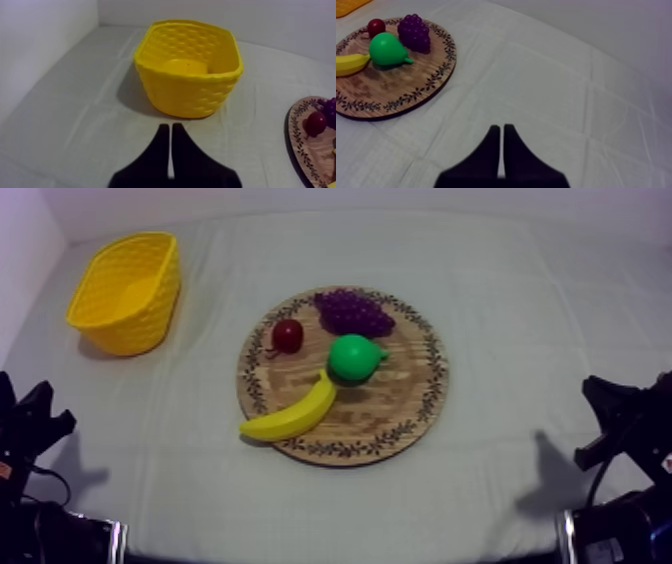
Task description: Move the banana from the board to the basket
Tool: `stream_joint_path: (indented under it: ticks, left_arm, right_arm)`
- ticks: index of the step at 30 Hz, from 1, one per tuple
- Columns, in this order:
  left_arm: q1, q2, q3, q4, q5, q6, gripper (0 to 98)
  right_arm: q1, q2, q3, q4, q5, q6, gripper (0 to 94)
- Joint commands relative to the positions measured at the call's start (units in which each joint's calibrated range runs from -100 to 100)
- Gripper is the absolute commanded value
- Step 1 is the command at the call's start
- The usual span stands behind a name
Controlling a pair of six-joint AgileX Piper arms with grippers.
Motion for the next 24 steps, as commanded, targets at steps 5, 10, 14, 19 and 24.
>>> stream_joint_path:
  ticks: [5, 10, 14, 19, 24]
  left_arm:
    - [0.02, -0.01, -0.02, 0.01, 0.02, -0.02, 0.2]
    - [0.02, -0.01, -0.02, 0.01, 0.02, -0.46, 0.2]
    - [0.02, -0.01, -0.02, 0.01, 0.02, -1.44, 0.2]
    - [0.02, -0.01, -0.02, 0.01, 0.02, 0.48, 0.2]
    - [0.02, -0.01, -0.02, 0.01, 0.02, 2.04, 0.2]
  right_arm:
    - [-0.03, -0.04, -0.03, -0.02, 0.03, 0.0, 0.5]
    - [-0.03, -0.04, -0.03, -0.02, 0.03, 0.0, 0.5]
    - [-0.03, -0.04, -0.03, -0.02, 0.03, 0.0, 0.5]
    - [-0.03, -0.04, -0.03, -0.02, 0.03, 0.0, 0.5]
    - [-0.03, -0.04, -0.03, -0.02, 0.03, 0.0, 0.5]
